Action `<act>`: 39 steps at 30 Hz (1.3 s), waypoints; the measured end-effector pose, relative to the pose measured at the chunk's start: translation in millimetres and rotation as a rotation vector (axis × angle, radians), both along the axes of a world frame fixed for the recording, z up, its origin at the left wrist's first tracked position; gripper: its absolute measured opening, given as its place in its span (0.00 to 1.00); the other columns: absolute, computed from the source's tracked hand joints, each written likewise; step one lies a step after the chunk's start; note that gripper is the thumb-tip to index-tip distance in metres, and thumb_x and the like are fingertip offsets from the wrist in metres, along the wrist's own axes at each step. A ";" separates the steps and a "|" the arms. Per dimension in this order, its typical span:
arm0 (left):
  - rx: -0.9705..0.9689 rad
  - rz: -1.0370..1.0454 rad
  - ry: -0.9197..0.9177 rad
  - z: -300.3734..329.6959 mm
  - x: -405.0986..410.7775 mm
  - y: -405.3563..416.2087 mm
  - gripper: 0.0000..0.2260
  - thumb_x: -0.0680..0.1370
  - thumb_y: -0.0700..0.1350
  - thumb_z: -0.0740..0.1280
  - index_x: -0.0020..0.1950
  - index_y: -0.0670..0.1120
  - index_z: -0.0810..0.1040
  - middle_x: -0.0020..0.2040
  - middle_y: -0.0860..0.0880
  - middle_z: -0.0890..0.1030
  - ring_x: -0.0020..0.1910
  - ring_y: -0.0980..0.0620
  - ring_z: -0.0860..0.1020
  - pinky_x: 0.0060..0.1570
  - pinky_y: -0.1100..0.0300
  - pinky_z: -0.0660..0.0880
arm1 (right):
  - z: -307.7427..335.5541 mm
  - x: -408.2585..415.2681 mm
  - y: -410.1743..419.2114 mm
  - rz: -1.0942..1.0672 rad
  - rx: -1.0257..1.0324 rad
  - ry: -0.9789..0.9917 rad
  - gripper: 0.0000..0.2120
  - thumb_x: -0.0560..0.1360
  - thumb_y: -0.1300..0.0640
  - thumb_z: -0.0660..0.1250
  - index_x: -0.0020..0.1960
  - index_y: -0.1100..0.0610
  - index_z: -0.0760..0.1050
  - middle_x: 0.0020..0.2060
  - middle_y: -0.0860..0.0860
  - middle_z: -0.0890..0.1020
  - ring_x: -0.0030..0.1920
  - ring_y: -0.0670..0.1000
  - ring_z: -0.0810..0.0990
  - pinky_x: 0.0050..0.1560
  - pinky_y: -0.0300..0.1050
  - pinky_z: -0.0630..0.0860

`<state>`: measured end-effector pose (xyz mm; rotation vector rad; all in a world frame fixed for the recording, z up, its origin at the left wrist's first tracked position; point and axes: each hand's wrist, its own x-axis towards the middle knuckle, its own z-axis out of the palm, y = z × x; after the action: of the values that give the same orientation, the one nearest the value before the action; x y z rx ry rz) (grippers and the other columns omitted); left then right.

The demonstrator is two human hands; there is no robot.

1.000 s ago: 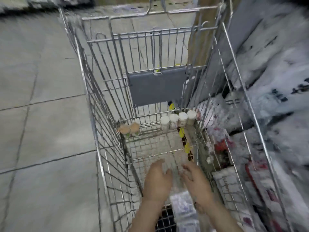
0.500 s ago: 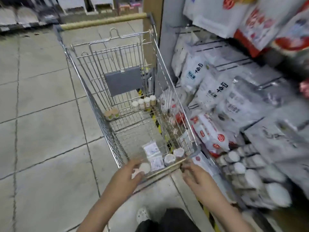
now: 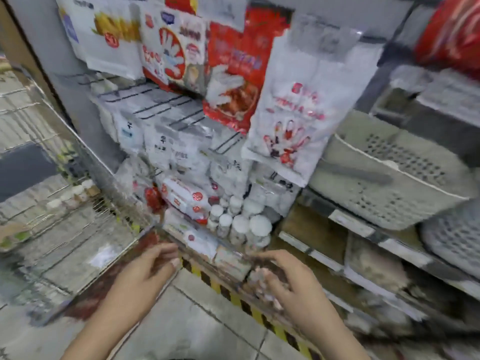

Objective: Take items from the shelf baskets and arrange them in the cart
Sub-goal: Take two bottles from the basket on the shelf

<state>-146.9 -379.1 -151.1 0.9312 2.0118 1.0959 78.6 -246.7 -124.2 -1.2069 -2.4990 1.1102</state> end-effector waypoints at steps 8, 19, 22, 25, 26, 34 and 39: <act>0.046 -0.434 0.130 18.2 168.5 97.9 0.13 0.79 0.53 0.63 0.63 0.62 0.70 0.57 0.68 0.73 0.55 0.70 0.72 0.50 0.74 0.69 | 18.1 180.8 15.6 -0.319 0.035 0.017 0.06 0.79 0.45 0.60 0.53 0.34 0.68 0.54 0.28 0.71 0.55 0.26 0.67 0.48 0.22 0.68; -0.017 -0.704 0.065 48.5 220.6 147.9 0.12 0.79 0.51 0.64 0.61 0.61 0.71 0.58 0.64 0.77 0.56 0.69 0.74 0.59 0.68 0.72 | 25.2 238.2 42.9 -0.432 0.024 0.129 0.06 0.79 0.50 0.63 0.50 0.37 0.72 0.50 0.34 0.77 0.53 0.27 0.70 0.49 0.24 0.68; 0.058 -0.692 0.013 68.1 204.9 171.8 0.12 0.78 0.46 0.65 0.58 0.61 0.74 0.54 0.61 0.81 0.54 0.68 0.76 0.56 0.65 0.74 | 37.6 230.6 60.8 -0.462 0.052 0.227 0.06 0.78 0.52 0.64 0.50 0.40 0.75 0.49 0.37 0.80 0.53 0.32 0.74 0.48 0.26 0.70; 0.181 -0.700 -0.021 99.0 195.3 207.4 0.11 0.76 0.49 0.65 0.58 0.58 0.77 0.53 0.63 0.81 0.55 0.64 0.78 0.56 0.65 0.74 | 59.2 223.1 84.5 -0.490 0.127 0.317 0.07 0.78 0.54 0.64 0.51 0.43 0.77 0.48 0.37 0.81 0.49 0.34 0.77 0.45 0.26 0.71; 0.230 -0.705 -0.016 110.1 193.6 221.3 0.12 0.75 0.51 0.65 0.58 0.56 0.77 0.53 0.62 0.82 0.55 0.63 0.78 0.56 0.64 0.75 | 67.2 220.7 93.4 -0.497 0.135 0.353 0.07 0.78 0.54 0.64 0.52 0.43 0.77 0.48 0.37 0.81 0.47 0.34 0.78 0.44 0.26 0.72; 0.285 -0.825 0.411 141.0 201.2 360.1 0.11 0.79 0.47 0.65 0.61 0.51 0.76 0.55 0.55 0.80 0.51 0.59 0.78 0.53 0.64 0.73 | 110.3 186.8 186.0 -0.422 0.400 0.276 0.07 0.78 0.50 0.62 0.53 0.39 0.73 0.50 0.32 0.78 0.54 0.33 0.74 0.52 0.28 0.70; -0.059 -0.945 0.507 119.0 211.4 411.8 0.19 0.75 0.51 0.70 0.63 0.48 0.72 0.47 0.54 0.77 0.44 0.54 0.76 0.46 0.61 0.70 | 109.4 165.3 245.8 -0.403 0.483 0.027 0.10 0.78 0.53 0.63 0.58 0.52 0.76 0.54 0.46 0.79 0.54 0.46 0.77 0.55 0.46 0.74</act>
<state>64.5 32.8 -32.1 1.9785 1.5733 0.2780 244.0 -0.9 -14.8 -1.4277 -2.1747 0.3922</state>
